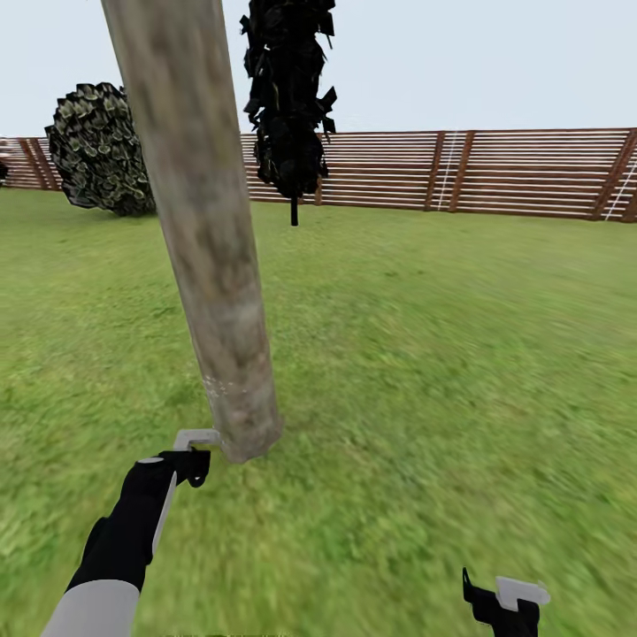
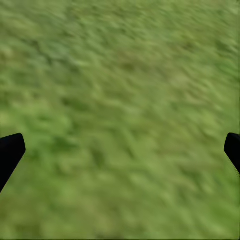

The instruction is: In the garden, pick up the pesticide atomizer on the floor and spray pesticide onto both trees until each tree trunk is fully covered.

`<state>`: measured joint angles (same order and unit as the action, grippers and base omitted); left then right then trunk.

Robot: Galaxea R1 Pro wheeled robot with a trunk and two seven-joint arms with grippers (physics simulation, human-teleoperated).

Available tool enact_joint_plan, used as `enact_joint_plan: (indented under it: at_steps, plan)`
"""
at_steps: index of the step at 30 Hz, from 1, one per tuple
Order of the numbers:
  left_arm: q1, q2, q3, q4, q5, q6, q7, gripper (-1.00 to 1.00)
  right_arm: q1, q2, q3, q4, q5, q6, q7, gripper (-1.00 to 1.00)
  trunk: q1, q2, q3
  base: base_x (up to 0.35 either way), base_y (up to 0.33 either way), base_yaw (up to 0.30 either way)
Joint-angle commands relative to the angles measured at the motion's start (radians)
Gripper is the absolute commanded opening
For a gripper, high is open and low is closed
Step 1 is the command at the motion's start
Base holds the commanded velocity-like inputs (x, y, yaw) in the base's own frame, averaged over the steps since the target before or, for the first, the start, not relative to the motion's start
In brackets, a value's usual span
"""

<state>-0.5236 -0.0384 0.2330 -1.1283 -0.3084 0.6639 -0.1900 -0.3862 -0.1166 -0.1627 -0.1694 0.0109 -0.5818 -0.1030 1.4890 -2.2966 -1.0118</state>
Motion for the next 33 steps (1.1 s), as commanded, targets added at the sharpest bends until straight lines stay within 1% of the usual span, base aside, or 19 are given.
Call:
enact_joint_plan:
  at_steps: [1, 6, 21, 27, 33]
  plan:
    - [-0.001, -0.001, 0.003, -0.002, -0.011, 0.003, -0.009, -1.00, 0.000, 0.000, -0.001, 0.001, 0.001, -0.003, -0.001, 1.00, 0.000, 0.000, -0.001, 0.000, -0.271, 0.278]
    - [-0.001, -0.001, 0.003, -0.002, -0.011, 0.003, -0.009, -1.00, 0.000, 0.000, -0.002, 0.001, 0.001, -0.003, -0.001, 1.00, 0.000, 0.000, -0.001, -0.057, -0.271, 0.128]
    - [-0.001, -0.001, 0.005, -0.002, -0.011, 0.003, -0.009, -1.00, 0.000, 0.000, -0.001, 0.001, 0.001, -0.003, -0.001, 1.00, 0.000, 0.000, -0.001, -0.003, -0.271, 0.009]
    - [-0.001, 0.000, 0.011, 0.004, -0.013, 0.003, -0.009, -1.00, 0.000, 0.001, -0.001, 0.001, 0.001, -0.003, -0.001, 1.00, 0.000, 0.000, -0.001, 0.000, -0.271, 0.238]
    - [-0.001, 0.004, 0.014, 0.067, -0.016, -0.020, -0.008, -1.00, 0.000, 0.002, -0.002, 0.001, 0.001, -0.003, -0.001, 1.00, 0.000, 0.000, -0.001, 0.000, -0.271, 0.277]
